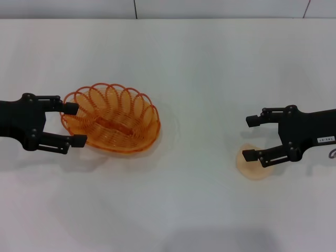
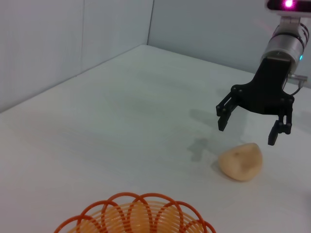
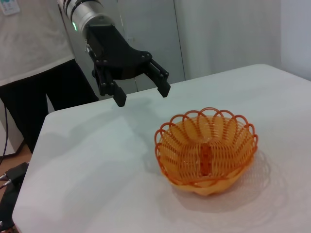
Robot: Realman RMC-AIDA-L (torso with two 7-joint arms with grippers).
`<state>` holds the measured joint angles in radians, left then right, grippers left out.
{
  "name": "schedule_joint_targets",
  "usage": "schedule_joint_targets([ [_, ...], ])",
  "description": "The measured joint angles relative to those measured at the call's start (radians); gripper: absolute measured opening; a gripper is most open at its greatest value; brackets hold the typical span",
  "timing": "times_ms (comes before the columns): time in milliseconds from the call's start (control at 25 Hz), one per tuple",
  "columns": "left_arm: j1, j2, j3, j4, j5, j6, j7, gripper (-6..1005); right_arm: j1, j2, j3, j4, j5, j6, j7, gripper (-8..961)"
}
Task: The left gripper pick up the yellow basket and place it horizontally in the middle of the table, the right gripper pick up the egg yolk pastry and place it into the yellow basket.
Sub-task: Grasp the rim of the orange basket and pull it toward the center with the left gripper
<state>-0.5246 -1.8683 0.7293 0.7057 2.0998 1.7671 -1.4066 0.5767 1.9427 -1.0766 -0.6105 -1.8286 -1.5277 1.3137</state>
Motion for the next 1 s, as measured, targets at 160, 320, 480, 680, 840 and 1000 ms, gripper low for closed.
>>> schedule_joint_targets([
  [160,0.000,-0.001,0.000,0.000,0.002,-0.006,0.000,862,-0.001,0.002,0.001,0.000,0.000,0.000,-0.007,873],
  [320,0.000,-0.003,-0.001,0.000,0.008,-0.014,0.000,861,-0.002,0.002,0.003,0.000,0.000,0.000,-0.011,873],
  [480,-0.001,-0.004,-0.002,0.000,0.008,-0.014,0.000,861,-0.002,0.002,0.004,0.000,0.000,0.001,-0.011,872],
  [680,-0.007,-0.003,-0.004,0.000,0.005,-0.020,-0.009,861,-0.003,0.003,0.007,0.000,0.000,0.002,-0.011,872],
  [840,-0.012,-0.010,-0.010,0.048,0.004,-0.037,-0.119,861,-0.021,0.004,0.015,-0.003,0.008,0.003,-0.023,872],
  [1000,0.001,-0.043,-0.006,0.227,0.053,-0.019,-0.344,860,-0.056,0.012,0.037,-0.029,0.012,0.008,-0.031,873],
])
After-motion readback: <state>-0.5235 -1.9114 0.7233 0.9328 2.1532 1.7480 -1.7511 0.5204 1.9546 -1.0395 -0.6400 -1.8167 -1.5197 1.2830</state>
